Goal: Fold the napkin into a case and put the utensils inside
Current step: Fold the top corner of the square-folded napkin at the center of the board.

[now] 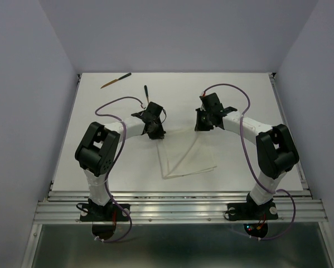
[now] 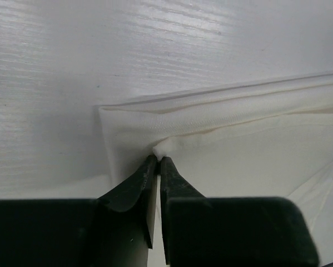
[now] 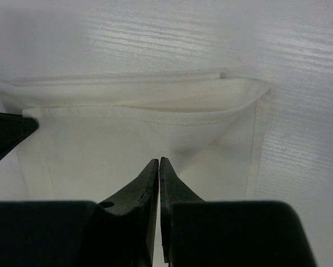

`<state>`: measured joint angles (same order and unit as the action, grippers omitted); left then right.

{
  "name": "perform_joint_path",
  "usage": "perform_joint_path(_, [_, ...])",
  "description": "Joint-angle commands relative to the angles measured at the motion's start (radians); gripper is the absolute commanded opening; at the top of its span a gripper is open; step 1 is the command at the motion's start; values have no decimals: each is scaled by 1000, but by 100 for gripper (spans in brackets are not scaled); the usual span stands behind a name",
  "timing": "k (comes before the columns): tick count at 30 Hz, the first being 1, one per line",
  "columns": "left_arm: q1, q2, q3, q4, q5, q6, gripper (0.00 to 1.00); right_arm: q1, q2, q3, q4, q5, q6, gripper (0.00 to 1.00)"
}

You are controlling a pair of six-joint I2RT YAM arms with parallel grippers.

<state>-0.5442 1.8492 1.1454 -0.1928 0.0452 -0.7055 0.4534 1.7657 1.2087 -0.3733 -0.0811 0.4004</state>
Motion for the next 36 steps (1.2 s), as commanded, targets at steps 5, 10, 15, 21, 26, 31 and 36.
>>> perform_joint_path(5, [-7, -24, 60, -22, -19, 17, 0, 8, -31, -6, 37, 37, 5, 9])
perform_joint_path(10, [-7, -47, 68, -28, -34, 18, 0, 8, -28, 2, 37, 58, 2, 9])
perform_joint_path(15, [-7, -50, 83, -36, -36, 20, 0, 8, -14, 12, 37, 76, 3, 10])
perform_joint_path(21, [-7, -22, 99, -30, -34, 21, 0, 8, 20, 44, 36, 167, 5, 10])
perform_joint_path(26, [-7, -15, 111, -20, -36, 23, 0, 8, 60, 80, 33, 207, 6, 9])
perform_joint_path(31, [-7, -2, 119, -16, -34, 28, 0, 8, 90, 87, 31, 248, 18, 9])
perform_joint_path(36, [-7, -5, 109, -8, -34, 28, 0, 8, 116, 83, 37, 287, 25, 10])
